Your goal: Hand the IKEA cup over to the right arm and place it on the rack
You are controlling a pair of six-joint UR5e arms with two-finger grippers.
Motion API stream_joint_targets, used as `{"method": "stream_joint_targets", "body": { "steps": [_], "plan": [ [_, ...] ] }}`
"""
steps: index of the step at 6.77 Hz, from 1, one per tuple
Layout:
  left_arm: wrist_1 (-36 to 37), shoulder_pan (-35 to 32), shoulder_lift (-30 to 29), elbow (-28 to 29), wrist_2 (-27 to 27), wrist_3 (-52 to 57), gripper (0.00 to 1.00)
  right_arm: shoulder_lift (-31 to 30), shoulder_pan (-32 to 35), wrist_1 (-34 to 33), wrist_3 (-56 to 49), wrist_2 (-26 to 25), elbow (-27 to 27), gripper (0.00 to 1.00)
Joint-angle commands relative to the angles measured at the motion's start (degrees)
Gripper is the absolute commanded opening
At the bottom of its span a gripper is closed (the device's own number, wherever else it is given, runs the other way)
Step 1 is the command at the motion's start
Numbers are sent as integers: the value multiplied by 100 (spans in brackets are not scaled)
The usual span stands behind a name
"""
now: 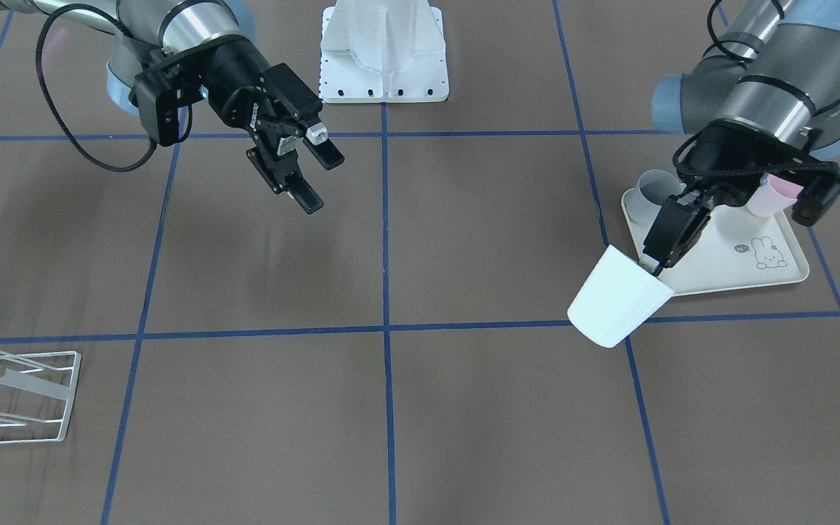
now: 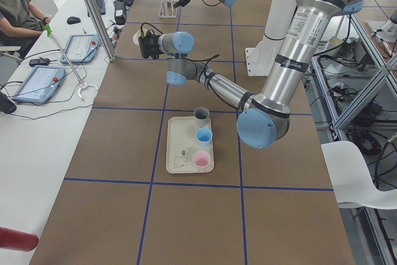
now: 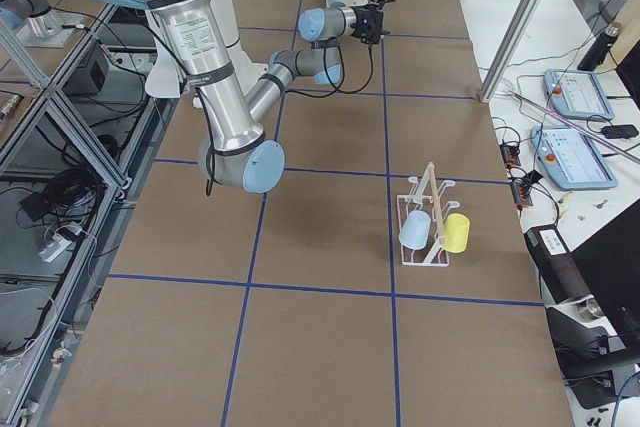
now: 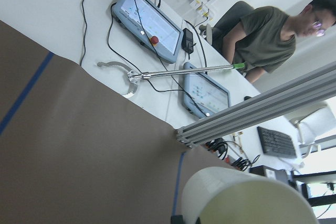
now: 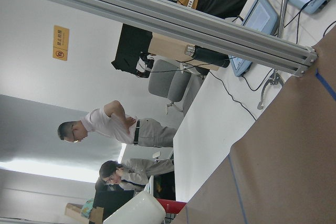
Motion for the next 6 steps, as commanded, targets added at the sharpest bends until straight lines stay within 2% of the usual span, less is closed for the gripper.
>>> {"method": "stream_joint_targets", "body": {
  "steps": [1,3,5,6],
  "plan": [
    [-866,757,-643,387,629,-1066,0,66,-364,537,-10,-469,-78,100],
    [-1443,1434,-1084,441,1173,-1541,0,198,-356,547,104,-478,-78,100],
    [-3352,1437,-1199,1183,1176,-2547,0,198,-207,555,473,-443,-34,100],
    [-3867,1411,-1209,1449,1185,-2824,0,189,-154,555,482,-417,-51,100]
  ]
}}
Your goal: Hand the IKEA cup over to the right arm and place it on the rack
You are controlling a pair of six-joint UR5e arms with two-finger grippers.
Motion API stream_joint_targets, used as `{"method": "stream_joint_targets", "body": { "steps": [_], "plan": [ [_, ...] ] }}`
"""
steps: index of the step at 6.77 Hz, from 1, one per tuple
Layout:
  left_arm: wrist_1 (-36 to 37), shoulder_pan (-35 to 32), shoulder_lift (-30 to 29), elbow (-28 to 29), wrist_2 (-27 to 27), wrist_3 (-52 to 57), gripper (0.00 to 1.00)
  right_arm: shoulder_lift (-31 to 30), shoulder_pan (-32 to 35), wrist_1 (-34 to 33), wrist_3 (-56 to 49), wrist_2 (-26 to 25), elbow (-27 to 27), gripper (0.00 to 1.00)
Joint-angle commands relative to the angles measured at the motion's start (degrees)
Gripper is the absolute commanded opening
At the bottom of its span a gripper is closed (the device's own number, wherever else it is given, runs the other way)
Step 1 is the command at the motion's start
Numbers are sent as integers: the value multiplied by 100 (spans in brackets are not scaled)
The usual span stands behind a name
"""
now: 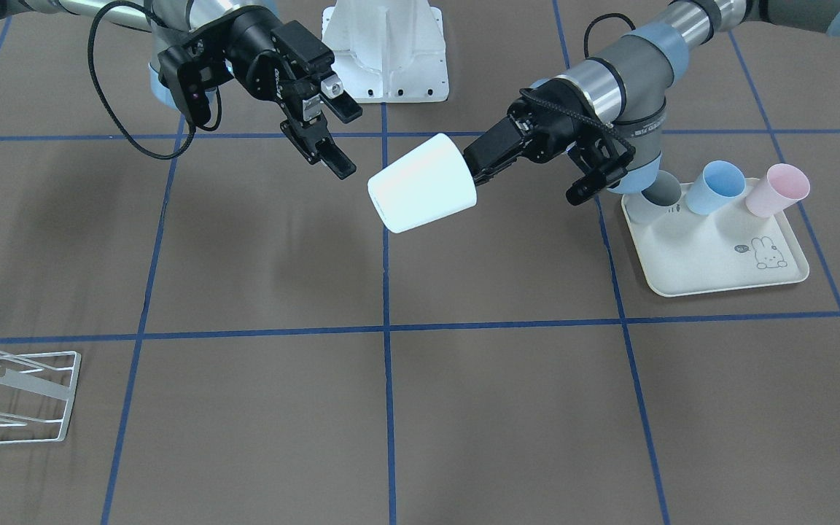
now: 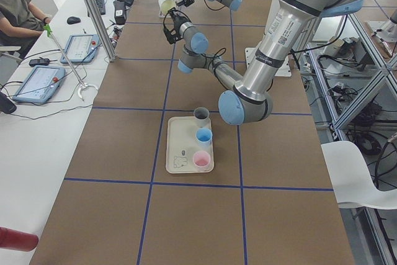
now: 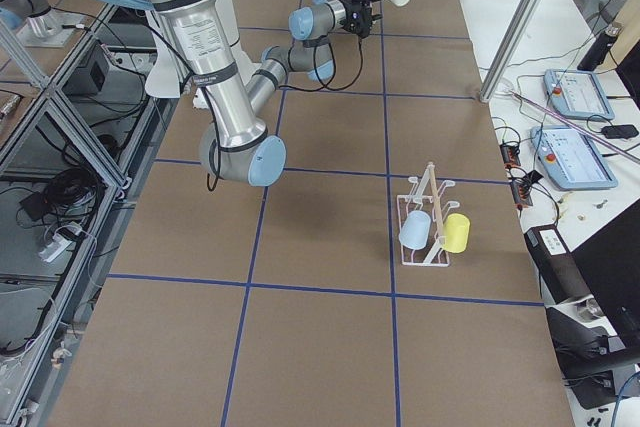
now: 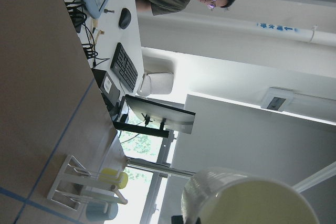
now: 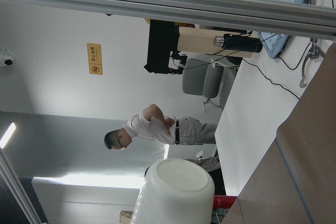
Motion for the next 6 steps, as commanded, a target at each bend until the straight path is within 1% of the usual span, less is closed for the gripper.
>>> {"method": "stream_joint_targets", "body": {
  "steps": [1,2,3,4,6],
  "plan": [
    [-867,6,-87,430,105,-454,0,-4,59,-7,57,35,-13,100],
    [-868,41,-323,570,123,-463,0,-4,59,-16,57,26,-22,100],
    [-877,189,-560,806,367,-463,0,-4,50,-16,48,26,-31,100],
    [-877,321,-615,869,552,-463,0,-4,50,-25,39,26,-40,100],
    [-868,384,-633,888,563,-454,0,-4,50,-25,39,26,-40,100]
  ]
}}
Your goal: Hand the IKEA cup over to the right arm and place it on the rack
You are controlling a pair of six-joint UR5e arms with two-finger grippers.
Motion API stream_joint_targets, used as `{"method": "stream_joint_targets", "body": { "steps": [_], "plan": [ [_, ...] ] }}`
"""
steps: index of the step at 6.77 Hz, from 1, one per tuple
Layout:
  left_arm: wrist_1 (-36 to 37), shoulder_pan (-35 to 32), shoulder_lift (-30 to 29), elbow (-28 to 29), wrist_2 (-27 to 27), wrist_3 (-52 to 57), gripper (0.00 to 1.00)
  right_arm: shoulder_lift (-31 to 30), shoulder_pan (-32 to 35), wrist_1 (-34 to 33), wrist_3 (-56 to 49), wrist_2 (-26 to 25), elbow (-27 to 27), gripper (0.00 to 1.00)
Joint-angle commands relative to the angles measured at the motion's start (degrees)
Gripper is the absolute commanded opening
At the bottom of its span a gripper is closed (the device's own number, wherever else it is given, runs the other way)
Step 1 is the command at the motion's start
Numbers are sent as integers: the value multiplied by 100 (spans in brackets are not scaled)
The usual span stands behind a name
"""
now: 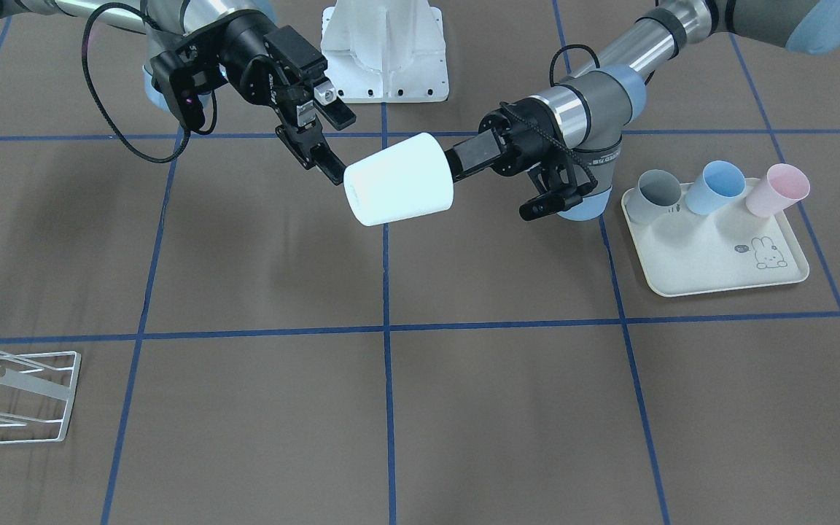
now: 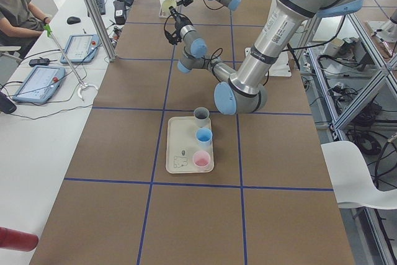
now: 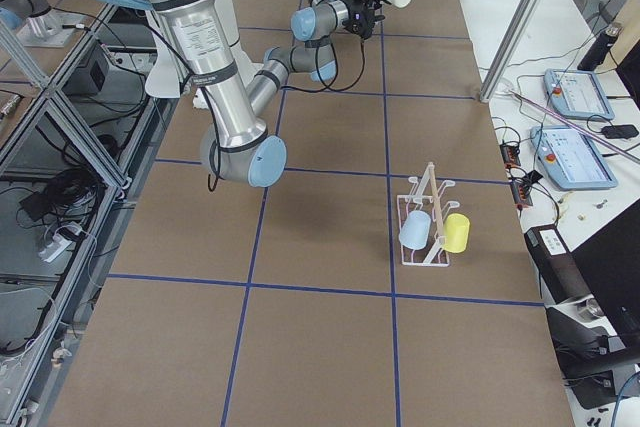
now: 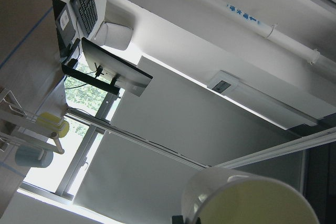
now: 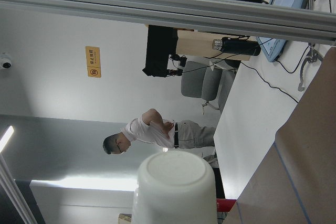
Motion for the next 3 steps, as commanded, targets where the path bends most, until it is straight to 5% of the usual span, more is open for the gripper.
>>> {"method": "stream_joint_targets", "body": {
  "steps": [1,3],
  "plan": [
    [-7,111,-57,10,27,11,0,0,0,-1,8,-9,-1,100],
    [-7,322,-67,-25,141,11,0,0,9,-1,16,-9,-54,99]
  ]
}}
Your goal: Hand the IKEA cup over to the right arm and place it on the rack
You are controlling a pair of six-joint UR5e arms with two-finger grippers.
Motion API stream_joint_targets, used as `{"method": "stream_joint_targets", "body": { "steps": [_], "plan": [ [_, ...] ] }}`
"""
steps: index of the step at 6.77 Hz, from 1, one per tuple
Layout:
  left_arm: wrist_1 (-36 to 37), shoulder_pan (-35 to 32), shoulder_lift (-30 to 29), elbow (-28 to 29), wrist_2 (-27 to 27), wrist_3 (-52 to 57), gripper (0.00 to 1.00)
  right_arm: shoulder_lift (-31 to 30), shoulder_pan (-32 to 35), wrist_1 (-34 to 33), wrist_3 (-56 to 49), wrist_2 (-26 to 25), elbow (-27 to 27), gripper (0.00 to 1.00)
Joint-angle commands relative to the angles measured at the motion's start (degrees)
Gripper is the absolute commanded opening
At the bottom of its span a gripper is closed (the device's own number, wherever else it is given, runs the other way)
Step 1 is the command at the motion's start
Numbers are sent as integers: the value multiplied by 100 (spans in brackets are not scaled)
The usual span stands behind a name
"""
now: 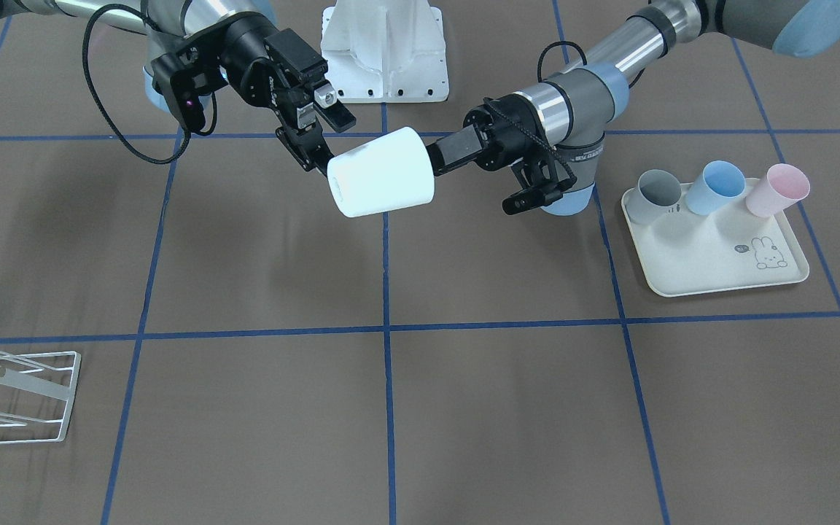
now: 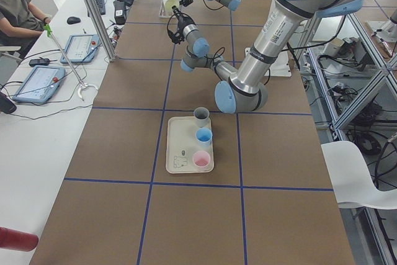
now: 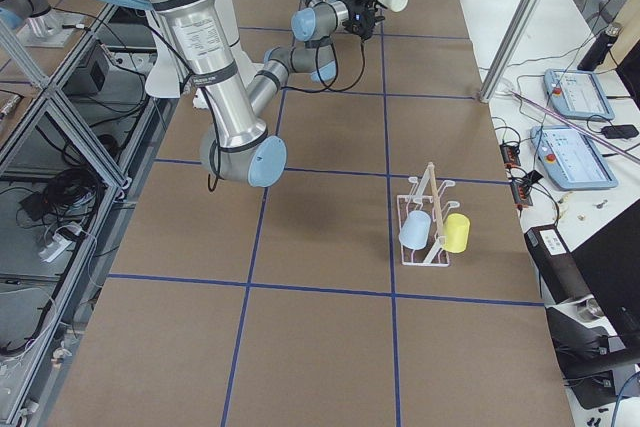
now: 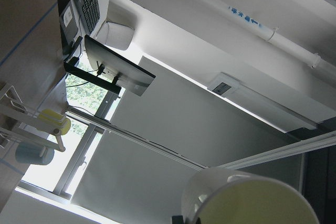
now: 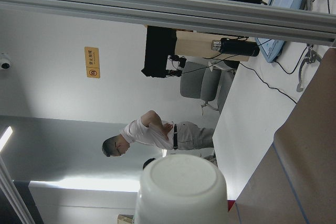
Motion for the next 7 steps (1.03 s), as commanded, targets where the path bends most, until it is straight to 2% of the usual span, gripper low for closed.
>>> {"method": "stream_joint_targets", "body": {
  "steps": [1,5,7],
  "plan": [
    [-10,140,-7,-42,49,1,0,0,-1,0,4,-10,-29,99],
    [-19,158,10,-165,180,-16,0,0,16,0,4,-10,-47,99],
    [7,254,10,-174,425,-16,0,0,34,9,4,-10,-47,99]
  ]
}}
